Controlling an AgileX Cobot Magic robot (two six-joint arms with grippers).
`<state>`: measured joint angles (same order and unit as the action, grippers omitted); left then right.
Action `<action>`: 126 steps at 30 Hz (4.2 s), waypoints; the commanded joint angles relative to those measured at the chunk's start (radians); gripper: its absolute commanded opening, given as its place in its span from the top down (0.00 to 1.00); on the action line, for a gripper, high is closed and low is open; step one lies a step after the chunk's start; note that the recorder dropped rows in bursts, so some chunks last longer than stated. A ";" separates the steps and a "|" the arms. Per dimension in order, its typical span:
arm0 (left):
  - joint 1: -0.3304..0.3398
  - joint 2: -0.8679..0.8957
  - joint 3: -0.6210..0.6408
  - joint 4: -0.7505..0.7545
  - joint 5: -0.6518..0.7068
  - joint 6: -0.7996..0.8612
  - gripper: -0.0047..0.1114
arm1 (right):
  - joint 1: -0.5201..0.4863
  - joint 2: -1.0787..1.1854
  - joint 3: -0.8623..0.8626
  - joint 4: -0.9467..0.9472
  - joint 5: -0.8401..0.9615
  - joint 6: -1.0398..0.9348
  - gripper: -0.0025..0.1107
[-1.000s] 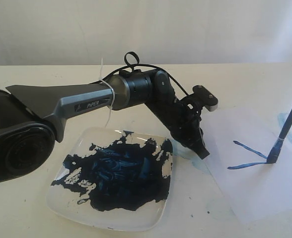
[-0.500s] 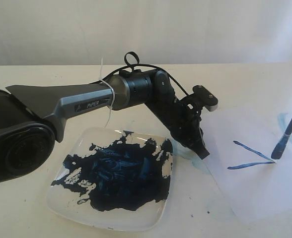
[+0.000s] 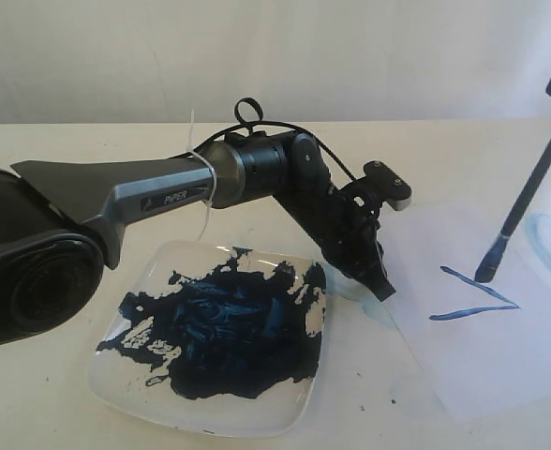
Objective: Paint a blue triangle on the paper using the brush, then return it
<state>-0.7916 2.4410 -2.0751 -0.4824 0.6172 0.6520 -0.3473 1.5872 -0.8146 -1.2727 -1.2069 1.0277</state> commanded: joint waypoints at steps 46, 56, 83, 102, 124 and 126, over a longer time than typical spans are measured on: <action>0.000 0.004 0.004 0.004 0.034 0.005 0.96 | 0.277 -0.333 -0.056 -0.469 0.822 1.068 0.98; 0.000 0.004 0.004 0.004 0.034 0.005 0.96 | 0.305 -0.268 -0.022 -0.302 1.071 1.068 0.98; 0.000 0.004 0.004 0.004 0.034 0.005 0.96 | 0.398 -0.161 -0.010 -0.245 1.312 1.068 0.98; 0.000 0.004 0.004 0.004 0.034 0.005 0.96 | 0.398 -0.161 -0.010 -0.249 1.252 1.066 0.98; 0.000 0.004 0.004 0.004 0.044 0.005 0.96 | 0.398 -0.161 -0.008 -0.170 1.252 1.044 0.98; 0.000 0.004 0.004 0.004 0.044 0.005 0.96 | 0.398 -0.161 -0.006 -0.164 1.252 1.044 0.98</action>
<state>-0.7916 2.4410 -2.0751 -0.4824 0.6171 0.6547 0.0498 1.4235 -0.8282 -1.4538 0.0285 2.0749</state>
